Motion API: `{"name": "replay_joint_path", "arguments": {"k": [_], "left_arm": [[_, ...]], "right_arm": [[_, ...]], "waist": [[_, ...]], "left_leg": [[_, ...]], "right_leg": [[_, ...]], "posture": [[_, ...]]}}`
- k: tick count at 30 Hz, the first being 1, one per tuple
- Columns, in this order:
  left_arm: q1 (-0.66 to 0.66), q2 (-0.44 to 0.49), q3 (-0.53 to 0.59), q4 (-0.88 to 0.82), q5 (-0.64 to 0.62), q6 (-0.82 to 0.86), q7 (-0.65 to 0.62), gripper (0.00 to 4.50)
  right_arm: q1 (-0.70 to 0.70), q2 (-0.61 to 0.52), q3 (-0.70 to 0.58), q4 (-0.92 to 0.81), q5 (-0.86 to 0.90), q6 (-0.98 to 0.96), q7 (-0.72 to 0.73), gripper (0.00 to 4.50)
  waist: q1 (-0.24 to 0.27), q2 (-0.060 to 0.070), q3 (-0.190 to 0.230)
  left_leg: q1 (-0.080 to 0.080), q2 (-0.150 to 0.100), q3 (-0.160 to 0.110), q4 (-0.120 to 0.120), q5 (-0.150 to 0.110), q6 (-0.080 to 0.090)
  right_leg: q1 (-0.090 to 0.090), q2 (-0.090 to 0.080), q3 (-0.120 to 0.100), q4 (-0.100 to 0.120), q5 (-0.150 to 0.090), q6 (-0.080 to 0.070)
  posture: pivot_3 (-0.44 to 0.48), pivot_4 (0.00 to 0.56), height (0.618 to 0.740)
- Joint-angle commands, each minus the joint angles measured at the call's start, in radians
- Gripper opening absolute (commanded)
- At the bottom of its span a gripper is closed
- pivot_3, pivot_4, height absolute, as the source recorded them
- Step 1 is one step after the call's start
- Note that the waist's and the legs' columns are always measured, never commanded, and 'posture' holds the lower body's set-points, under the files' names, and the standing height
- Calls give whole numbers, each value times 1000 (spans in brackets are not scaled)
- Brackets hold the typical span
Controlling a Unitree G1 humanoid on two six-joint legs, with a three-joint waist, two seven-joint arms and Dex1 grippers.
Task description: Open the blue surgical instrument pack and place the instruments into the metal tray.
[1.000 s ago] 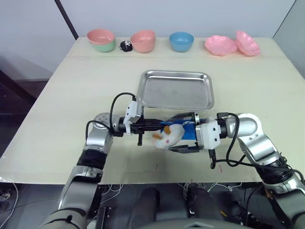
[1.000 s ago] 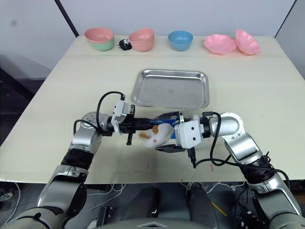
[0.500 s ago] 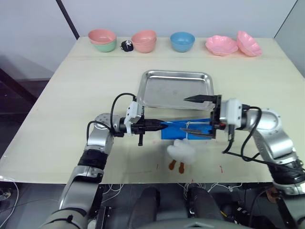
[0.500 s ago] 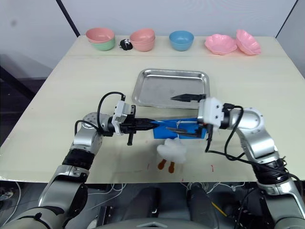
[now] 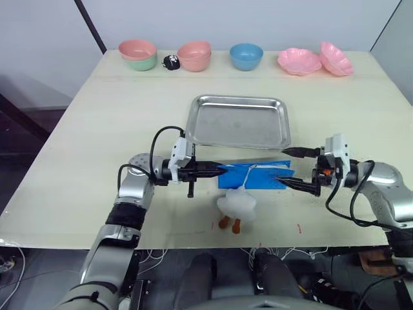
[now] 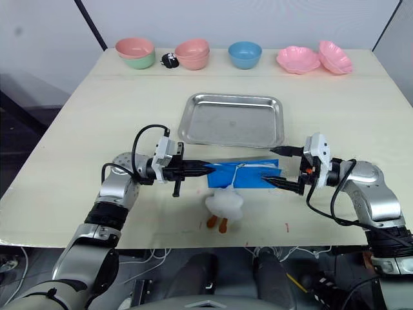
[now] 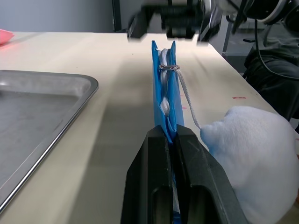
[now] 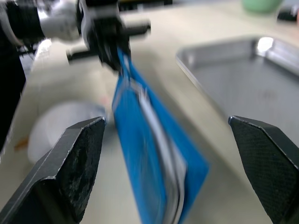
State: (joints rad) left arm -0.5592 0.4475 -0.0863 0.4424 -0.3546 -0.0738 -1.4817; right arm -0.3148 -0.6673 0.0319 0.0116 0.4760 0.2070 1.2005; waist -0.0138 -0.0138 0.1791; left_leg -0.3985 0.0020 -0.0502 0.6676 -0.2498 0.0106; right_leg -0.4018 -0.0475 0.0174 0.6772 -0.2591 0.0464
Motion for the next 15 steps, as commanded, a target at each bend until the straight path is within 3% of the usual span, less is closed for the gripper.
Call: {"name": "replay_joint_path", "arguments": {"k": [1, 4, 6, 9, 10, 11, 14, 15], "left_arm": [[-3, 5, -6, -7, 8, -4, -9, 0], [-6, 4, -7, -8, 7, -2, -8, 0], [-5, 5, -7, -8, 7, -4, -10, 0], [-7, 5, -7, -4, 8, -5, -12, 0], [-8, 5, -7, -3, 8, -6, -13, 0], [-9, 5, -7, -3, 9, -6, -14, 0], [-11, 4, -6, -2, 9, -7, -14, 0], [-11, 4, -6, -1, 10, -8, -14, 0]], "right_arm": [[-11, 23, 20, 30, -39, -57, 20, 4404], [-25, 42, 26, 51, -55, -70, 24, 4404], [-34, 53, 27, 62, -59, -77, 27, 3910], [-48, 62, 33, 78, -70, -89, 37, 2850], [-52, 66, 35, 82, -73, -93, 40, 2233], [-57, 72, 34, 85, -72, -92, 41, 2041], [-63, 79, 34, 86, -73, -88, 49, 354], [-63, 78, 36, 88, -78, -91, 54, 261]], "waist": [[0, 0, 0], [0, 0, 0], [0, 0, 0], [0, 0, 0], [0, 0, 0], [0, 0, 0], [0, 0, 0], [0, 0, 0]], "left_leg": [[0, 0, 0, 0, 0, 0], [0, 0, 0, 0, 0, 0], [0, 0, 0, 0, 0, 0], [0, 0, 0, 0, 0, 0], [0, 0, 0, 0, 0, 0], [0, 0, 0, 0, 0, 0], [0, 0, 0, 0, 0, 0], [0, 0, 0, 0, 0, 0]], "right_leg": [[0, 0, 0, 0, 0, 0], [0, 0, 0, 0, 0, 0], [0, 0, 0, 0, 0, 0], [0, 0, 0, 0, 0, 0], [0, 0, 0, 0, 0, 0], [0, 0, 0, 0, 0, 0], [0, 0, 0, 0, 0, 0], [0, 0, 0, 0, 0, 0]], "posture": [[0, 150, 740], [0, 150, 740], [0, 150, 740], [0, 150, 740], [0, 150, 740], [0, 150, 740], [0, 150, 740], [0, 150, 740]]}}
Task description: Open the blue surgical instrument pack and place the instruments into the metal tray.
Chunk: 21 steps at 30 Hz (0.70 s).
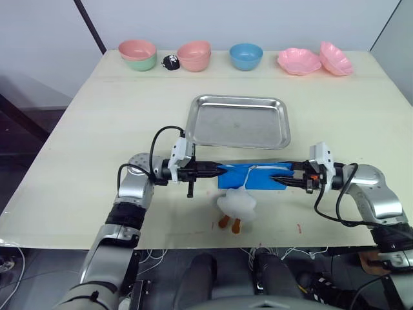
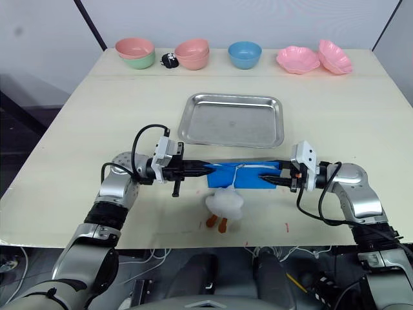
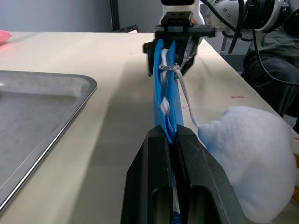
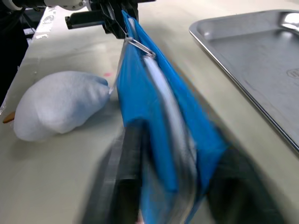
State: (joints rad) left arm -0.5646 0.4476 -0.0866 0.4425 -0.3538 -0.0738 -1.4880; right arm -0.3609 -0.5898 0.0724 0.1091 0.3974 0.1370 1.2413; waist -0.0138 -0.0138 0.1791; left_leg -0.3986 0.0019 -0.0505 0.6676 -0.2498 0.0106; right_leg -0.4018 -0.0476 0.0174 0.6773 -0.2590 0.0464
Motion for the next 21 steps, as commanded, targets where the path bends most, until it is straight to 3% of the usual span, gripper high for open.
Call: {"name": "replay_joint_path", "arguments": {"k": [1, 6, 9, 10, 14, 16, 19, 21], "left_arm": [[-6, 4, -6, -2, 9, -9, -8, 0], [-1, 18, -10, -20, -10, 42, -35, 0], [-4, 33, -3, -46, -23, 72, -43, 701], [-7, 40, 7, -59, -29, 80, -40, 1258], [-6, 64, 36, -130, -55, 118, -27, 2632], [3, 81, 48, -189, -81, 150, -27, 3043], [21, 104, 56, -290, -125, 215, -22, 4400], [29, 112, 58, -374, -161, 276, -1, 4462]], "right_arm": [[-16, 0, -4, -8, -2, -24, 19, 118], [-16, 2, -6, 0, -1, -29, 30, 118], [-17, -3, -5, 15, -11, -54, 45, 0], [-17, -6, -6, 21, -12, -60, 53, 0], [-21, -10, -6, 47, -25, -79, 63, 0], [-22, -9, -8, 52, -25, -82, 66, 0], [-23, -8, -12, 59, -25, -87, 67, 0], [-23, -10, -13, 71, -35, -97, 61, 0]], "waist": [[0, 0, 0], [0, 0, 0], [-2, 0, 0], [-2, 0, 0], [-1, 0, 0], [-1, 0, 0], [-1, 0, 0], [-1, 0, 0]], "left_leg": [[0, 0, 0, 0, 0, 0], [0, 0, 0, 0, 0, 0], [0, 0, 0, 0, 0, 0], [0, 0, 0, 0, 0, 0], [0, 0, 0, 0, 0, 0], [0, 0, 0, 0, 0, 0], [0, 1, 0, 0, 0, 0], [0, 1, 0, 0, 0, 0]], "right_leg": [[0, 0, 0, 0, 0, 0], [0, 0, 0, 0, 0, 0], [0, 0, 0, 0, 0, 0], [0, 0, 0, 0, 0, 0], [0, 0, 0, 0, 0, 0], [0, 0, 0, 0, 0, 0], [0, 0, 0, 0, 0, 0], [0, 0, 0, 0, 0, 0]], "posture": [[0, 150, 740], [0, 150, 740], [0, 150, 740], [0, 150, 740], [0, 150, 740], [0, 150, 740], [0, 150, 740], [0, 150, 740]]}}
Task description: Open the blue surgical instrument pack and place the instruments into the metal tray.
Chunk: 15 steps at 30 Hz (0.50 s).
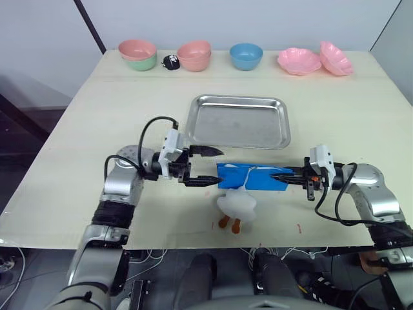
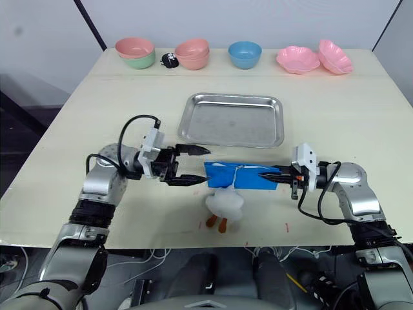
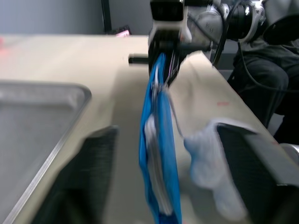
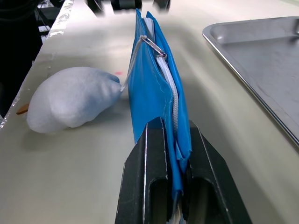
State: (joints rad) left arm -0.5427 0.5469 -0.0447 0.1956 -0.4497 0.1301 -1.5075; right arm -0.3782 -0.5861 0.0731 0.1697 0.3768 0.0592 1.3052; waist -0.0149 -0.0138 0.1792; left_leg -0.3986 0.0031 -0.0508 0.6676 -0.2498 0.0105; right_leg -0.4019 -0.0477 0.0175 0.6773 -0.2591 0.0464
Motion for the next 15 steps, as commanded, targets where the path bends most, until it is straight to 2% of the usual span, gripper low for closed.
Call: {"name": "replay_joint_path", "arguments": {"k": [1, 4, 7, 15], "left_arm": [[19, 16, 6, -175, -77, 99, 25, 4462], [58, 23, -36, -273, -76, 127, 33, 4462], [103, 17, -107, -322, -16, 92, 43, 4462], [124, 13, -241, -269, 162, -34, 78, 4462]], "right_arm": [[-6, -14, -13, 16, -18, -25, -3, 0], [-6, -14, -11, 22, -22, -30, -2, 0], [-11, -12, -8, 25, -24, -31, -1, 0], [-12, -15, -1, 29, -34, -40, 4, 0]], "waist": [[1, 0, 0], [1, 0, 0], [1, 0, 0], [3, 0, 0]], "left_leg": [[0, 0, 0, 0, 0, 0], [0, 0, 0, 0, 0, 0], [0, 0, 1, 0, 0, 0], [0, -1, 1, 0, 0, 0]], "right_leg": [[0, 0, 0, 0, 0, 0], [0, 0, 0, 0, 0, 0], [0, 0, 1, 0, 0, 0], [0, 0, 1, 0, 0, 0]], "posture": [[0, 150, 740], [0, 150, 740], [0, 150, 740], [0, 150, 740]]}}
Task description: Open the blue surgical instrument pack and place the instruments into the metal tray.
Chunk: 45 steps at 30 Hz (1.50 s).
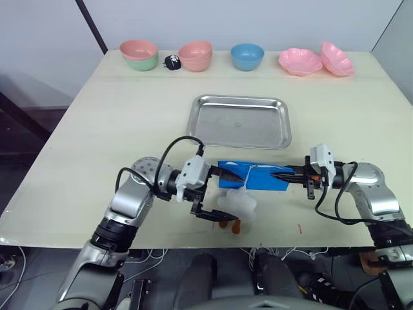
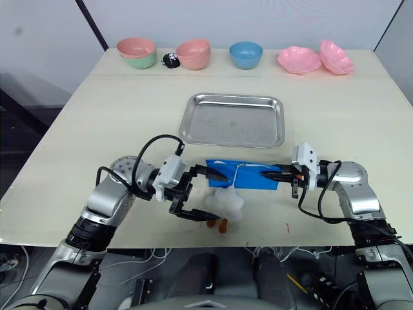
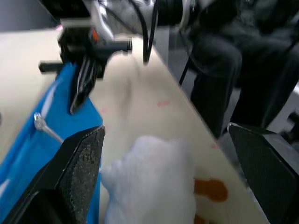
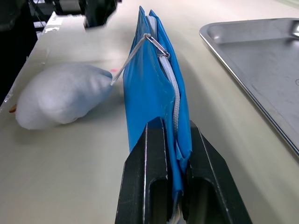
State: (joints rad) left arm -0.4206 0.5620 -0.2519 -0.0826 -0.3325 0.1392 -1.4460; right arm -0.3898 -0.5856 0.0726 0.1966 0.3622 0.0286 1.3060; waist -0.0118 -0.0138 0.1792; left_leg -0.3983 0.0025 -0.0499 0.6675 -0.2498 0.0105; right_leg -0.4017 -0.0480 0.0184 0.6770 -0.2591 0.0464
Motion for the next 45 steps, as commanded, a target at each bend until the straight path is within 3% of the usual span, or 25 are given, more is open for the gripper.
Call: {"name": "replay_joint_path", "arguments": {"k": [1, 6, 8, 10, 16, 17, 23, 28, 33, 45], "left_arm": [[7, -8, -47, 19, 59, -54, 23, 4462], [21, -21, -102, 77, 143, -124, 60, 4462], [21, -29, -102, 96, 157, -134, 85, 3965], [22, -27, -103, 105, 163, -146, 89, 3196], [12, -18, -76, 140, 136, -207, 77, 205], [11, -17, -72, 140, 127, -210, 73, 37], [3, 4, 48, 56, -75, -88, 37, 37], [14, 78, 125, 48, -121, -50, 11, 37], [20, 151, 192, 144, -99, -80, 9, 37], [19, 206, 250, 382, -8, -200, 40, 37]], "right_arm": [[-1, -14, 0, 2, -20, -9, 1, 0], [-3, -9, 0, -1, -21, -11, -8, 0], [-2, -9, -1, -4, -21, -13, -10, 0], [-1, -10, -1, -5, -21, -12, -11, 0], [1, -10, -3, 1, -22, -17, -13, 0], [1, -9, -3, 1, -22, -17, -13, 0], [-3, -6, 1, 8, -22, -24, -8, 0], [0, -5, 2, 11, -21, -28, -5, 0], [6, -1, 4, 18, -19, -38, -4, 0], [9, -7, -3, 21, -13, -38, 1, 0]], "waist": [[0, 0, 0], [0, 0, 0], [0, 0, 0], [-1, 0, 0], [-1, 0, 0], [-1, 0, 0], [-1, 0, 0], [-2, 0, 0], [-2, 0, 0], [-2, 0, 0]], "left_leg": [[0, 0, 0, 0, 0, 0], [0, 0, 0, 0, 0, 0], [0, 0, 0, 0, 0, 0], [0, 0, 0, 0, 0, 0], [0, 0, 0, 0, 0, 0], [0, 0, 0, 0, 0, 0], [0, 1, 0, 0, 0, 0], [0, 1, 0, 0, 0, 0], [1, 1, 0, 0, 0, 0], [1, 1, 0, 0, 0, 0]], "right_leg": [[0, 0, 0, 0, 0, 0], [0, 0, 0, 0, 0, 0], [0, 0, 0, 0, 0, 0], [0, 0, 0, 0, 0, 0], [0, 0, 0, 0, 0, 0], [0, 0, 0, 0, 0, 0], [0, 0, 0, 0, 0, 0], [0, 0, 0, 0, 0, 0], [0, 0, 0, 0, 0, 0], [0, 0, 0, 0, 0, 0]], "posture": [[0, 150, 740], [0, 150, 740], [0, 150, 740], [0, 150, 740], [0, 150, 740], [0, 150, 740], [0, 150, 740], [0, 150, 740], [0, 150, 740], [0, 150, 740]]}}
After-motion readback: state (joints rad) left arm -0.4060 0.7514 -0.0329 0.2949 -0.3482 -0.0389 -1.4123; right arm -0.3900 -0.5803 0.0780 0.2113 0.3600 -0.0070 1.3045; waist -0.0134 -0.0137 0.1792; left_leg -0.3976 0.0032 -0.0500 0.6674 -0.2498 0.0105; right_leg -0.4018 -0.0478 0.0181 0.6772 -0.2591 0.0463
